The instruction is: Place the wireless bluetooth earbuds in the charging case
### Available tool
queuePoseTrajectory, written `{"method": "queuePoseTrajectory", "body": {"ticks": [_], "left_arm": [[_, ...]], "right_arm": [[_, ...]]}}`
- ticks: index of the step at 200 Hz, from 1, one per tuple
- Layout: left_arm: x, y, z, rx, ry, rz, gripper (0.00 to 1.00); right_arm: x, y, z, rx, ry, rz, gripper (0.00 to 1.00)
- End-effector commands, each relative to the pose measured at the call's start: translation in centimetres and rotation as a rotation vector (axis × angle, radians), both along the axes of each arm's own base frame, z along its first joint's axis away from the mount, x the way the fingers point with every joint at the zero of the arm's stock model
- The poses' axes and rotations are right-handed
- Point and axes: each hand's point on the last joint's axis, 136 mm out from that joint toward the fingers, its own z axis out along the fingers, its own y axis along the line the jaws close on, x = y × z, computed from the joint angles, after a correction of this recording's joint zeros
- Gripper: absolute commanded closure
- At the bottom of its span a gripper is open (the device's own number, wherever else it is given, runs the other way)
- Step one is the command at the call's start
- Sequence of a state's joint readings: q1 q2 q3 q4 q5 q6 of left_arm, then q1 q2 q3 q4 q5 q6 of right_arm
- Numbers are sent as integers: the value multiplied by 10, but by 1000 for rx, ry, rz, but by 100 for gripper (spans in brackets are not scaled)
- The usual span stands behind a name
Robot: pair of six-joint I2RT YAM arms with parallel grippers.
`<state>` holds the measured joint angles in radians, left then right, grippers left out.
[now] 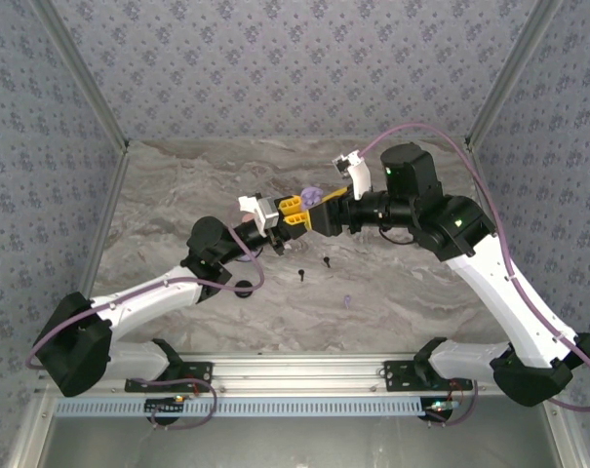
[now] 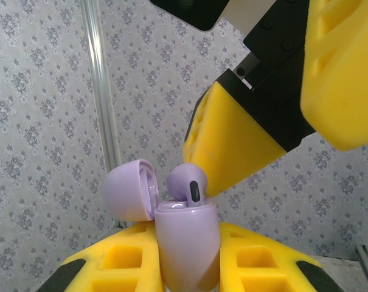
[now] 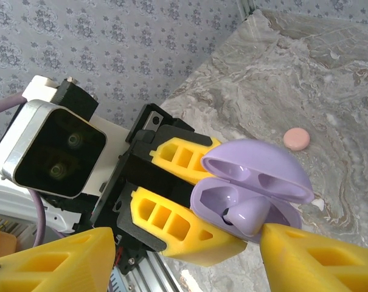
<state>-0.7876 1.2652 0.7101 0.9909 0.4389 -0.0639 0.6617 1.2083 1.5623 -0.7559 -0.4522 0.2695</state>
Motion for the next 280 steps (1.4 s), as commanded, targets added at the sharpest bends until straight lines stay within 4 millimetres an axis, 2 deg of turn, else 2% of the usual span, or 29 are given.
{"method": "queuePoseTrajectory", "body": {"ticks": [1,88,138,280], "left_arm": [[-7,-2,17,-29,-44,-32,100],[-7,-2,16,-25,-39,-32,100],[-6,-3,16,-27,-33,-28,100],[0,-8,14,-37,18,-41,100]], "right_arm": [[1,5,17,26,-57,18,33],[4,11,14,16,-59,34,34],[0,16,15,24,-66,68,40],[1,26,11,-18,-149,113,35]]}}
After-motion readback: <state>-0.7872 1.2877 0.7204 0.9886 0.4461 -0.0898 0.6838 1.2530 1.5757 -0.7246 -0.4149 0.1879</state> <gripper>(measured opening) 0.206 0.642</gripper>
